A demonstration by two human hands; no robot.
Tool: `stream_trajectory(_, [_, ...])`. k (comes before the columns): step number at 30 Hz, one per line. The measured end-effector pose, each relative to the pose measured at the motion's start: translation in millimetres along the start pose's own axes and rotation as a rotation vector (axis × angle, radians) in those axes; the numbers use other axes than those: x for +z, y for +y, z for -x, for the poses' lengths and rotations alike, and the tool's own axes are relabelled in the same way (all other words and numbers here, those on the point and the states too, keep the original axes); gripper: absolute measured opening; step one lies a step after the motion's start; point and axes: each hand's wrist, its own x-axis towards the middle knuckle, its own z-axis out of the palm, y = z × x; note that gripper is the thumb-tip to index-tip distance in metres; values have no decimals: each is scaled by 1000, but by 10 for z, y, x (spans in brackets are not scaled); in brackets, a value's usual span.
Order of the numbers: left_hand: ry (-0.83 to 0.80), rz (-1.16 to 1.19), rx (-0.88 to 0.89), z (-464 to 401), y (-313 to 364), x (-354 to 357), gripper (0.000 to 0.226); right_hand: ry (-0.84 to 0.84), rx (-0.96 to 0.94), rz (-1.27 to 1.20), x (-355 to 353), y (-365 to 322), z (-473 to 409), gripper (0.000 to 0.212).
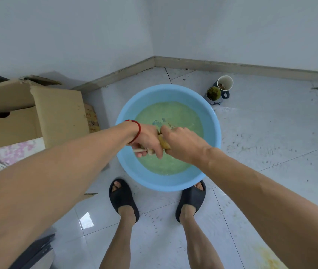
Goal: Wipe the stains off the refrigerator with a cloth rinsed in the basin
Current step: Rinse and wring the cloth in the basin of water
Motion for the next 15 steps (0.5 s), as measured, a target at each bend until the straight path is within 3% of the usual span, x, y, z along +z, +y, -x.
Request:
stream_trajectory(2, [175,-239,53,8,-17,4,7,-89,113,-306,-17,-15,-7,48])
stream_trajectory(4, [416,-535,209,12,-49,32,9,-233,230,-865,-107,36,50,38])
stream_trajectory(6, [609,-623,442,22,-135,41,18,-345,309,-1464,-168,145,167,28])
stream_trajectory(7, [676,-594,579,41,-172,49,22,-381,300,-1651,-158,200,241,29])
stream_trajectory(11, [880,-614,903,132,-169,120,28,-531,175,-1979,52,99,417,66])
stream_trajectory(13, [931,-687,960,191,-126,150,22,-598,82,-2097,141,-98,474,60])
stream_trajectory(15, [978,-780,989,265,-90,138,17,-581,-11,-2259,152,-293,534,35])
